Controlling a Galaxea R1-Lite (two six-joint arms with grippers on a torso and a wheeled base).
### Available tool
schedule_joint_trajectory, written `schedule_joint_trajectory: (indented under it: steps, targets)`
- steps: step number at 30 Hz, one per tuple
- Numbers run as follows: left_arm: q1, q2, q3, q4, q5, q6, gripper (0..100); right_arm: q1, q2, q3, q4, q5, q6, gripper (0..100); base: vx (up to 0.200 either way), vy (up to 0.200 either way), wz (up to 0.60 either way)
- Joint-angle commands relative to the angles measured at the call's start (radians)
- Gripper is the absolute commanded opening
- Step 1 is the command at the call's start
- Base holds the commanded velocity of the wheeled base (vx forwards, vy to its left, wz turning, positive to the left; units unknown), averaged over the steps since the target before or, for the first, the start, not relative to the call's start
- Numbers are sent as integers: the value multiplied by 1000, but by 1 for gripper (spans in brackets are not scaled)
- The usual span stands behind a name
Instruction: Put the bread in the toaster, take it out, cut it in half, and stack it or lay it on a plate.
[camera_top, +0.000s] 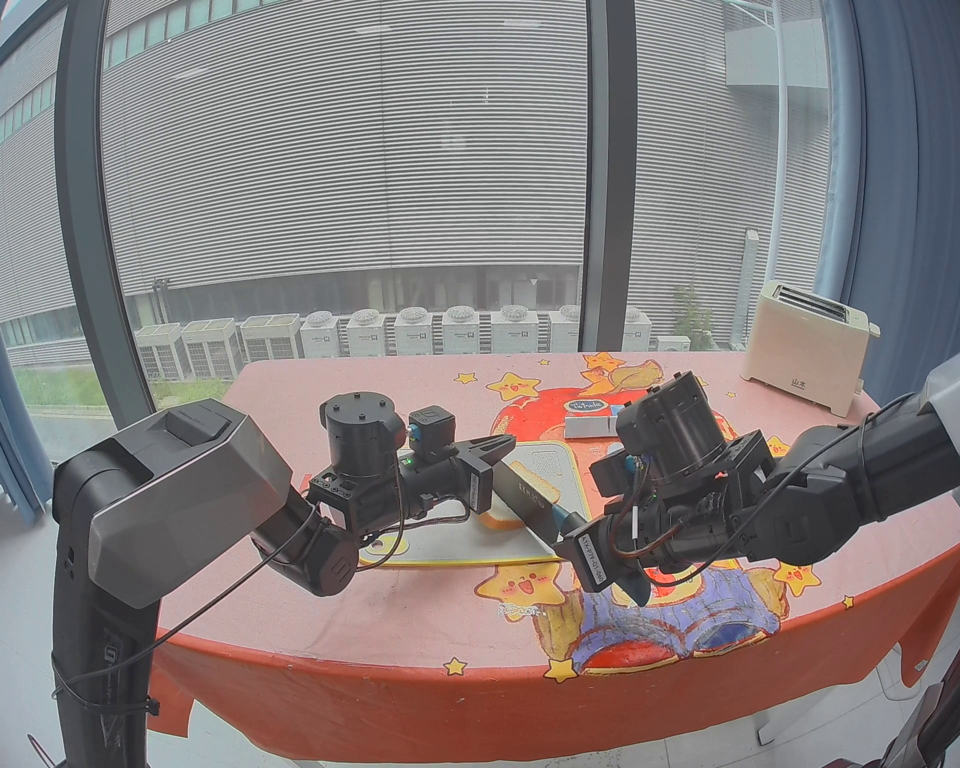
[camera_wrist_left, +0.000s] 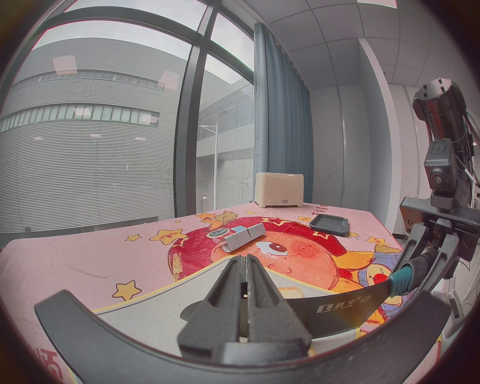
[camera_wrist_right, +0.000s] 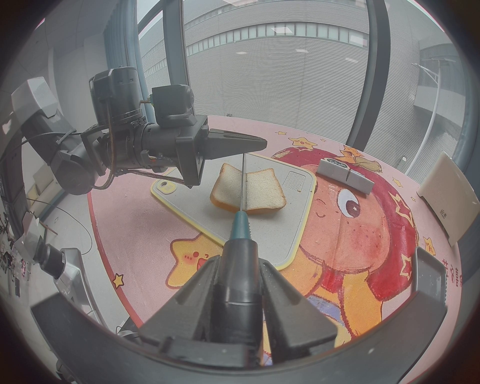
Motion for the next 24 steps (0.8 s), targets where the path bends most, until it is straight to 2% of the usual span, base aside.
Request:
schedule_joint_trajectory:
  steps: [1,24]
  targets:
    - [0,17,-1,8,0,0,0,0,4,-2,-3,0,-1,0,0,0,0]
    - [-12,10,13,-3,2,2,0,0,10,0,-7,0,4,0,0,0,0]
